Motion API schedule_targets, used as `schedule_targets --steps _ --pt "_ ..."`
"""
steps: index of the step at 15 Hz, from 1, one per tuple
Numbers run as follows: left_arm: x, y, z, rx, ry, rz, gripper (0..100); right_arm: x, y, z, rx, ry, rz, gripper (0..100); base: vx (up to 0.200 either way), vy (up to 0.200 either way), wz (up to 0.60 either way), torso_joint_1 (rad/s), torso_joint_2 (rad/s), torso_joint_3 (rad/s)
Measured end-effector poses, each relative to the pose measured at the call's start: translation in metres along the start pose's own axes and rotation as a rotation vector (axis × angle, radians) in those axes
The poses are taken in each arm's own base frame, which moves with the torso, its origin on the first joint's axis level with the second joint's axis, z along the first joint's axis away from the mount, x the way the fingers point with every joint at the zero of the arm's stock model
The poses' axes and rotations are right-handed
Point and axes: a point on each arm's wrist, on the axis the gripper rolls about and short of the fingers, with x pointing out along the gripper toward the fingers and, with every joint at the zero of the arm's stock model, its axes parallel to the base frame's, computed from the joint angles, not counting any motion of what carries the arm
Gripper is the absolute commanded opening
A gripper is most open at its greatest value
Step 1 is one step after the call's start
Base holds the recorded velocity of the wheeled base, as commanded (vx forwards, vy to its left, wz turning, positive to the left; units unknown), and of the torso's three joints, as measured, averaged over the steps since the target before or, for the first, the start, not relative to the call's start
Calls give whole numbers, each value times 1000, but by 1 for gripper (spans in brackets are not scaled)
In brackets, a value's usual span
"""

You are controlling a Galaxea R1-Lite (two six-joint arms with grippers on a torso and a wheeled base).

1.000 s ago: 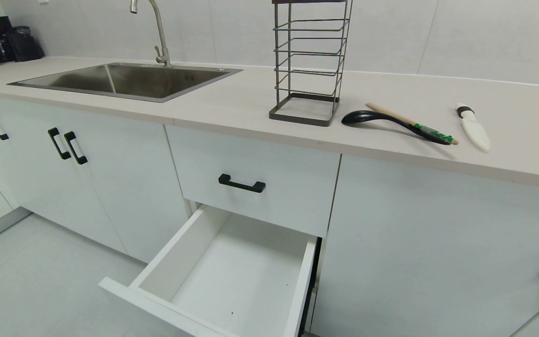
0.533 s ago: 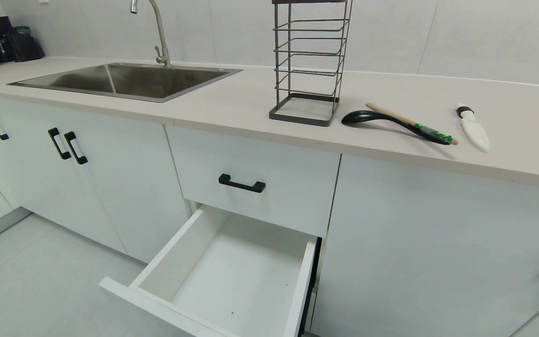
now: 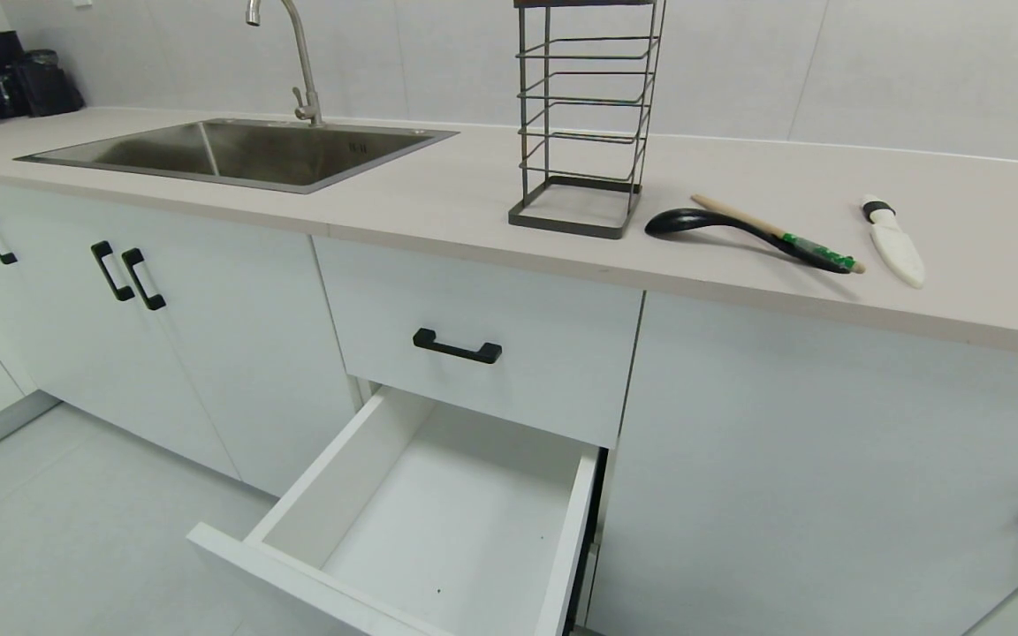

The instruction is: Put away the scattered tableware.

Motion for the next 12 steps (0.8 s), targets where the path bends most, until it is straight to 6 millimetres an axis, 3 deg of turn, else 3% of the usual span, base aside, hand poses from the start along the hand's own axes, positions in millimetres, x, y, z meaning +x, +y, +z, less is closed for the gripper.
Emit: schedule_targets --steps 5,9,12 --pt "-1 1 7 -2 -79 37 100 0 0 0 0 0 0 0 0 0 0 0 0 0" --pt "0 -2 -7 -75 57 -42 100 0 0 0 0 0 0 0 0 0 0 0 0 0" --pt "0 -2 -7 -78 49 -48 100 0 0 0 0 1 0 0 0 0 0 0 0 0"
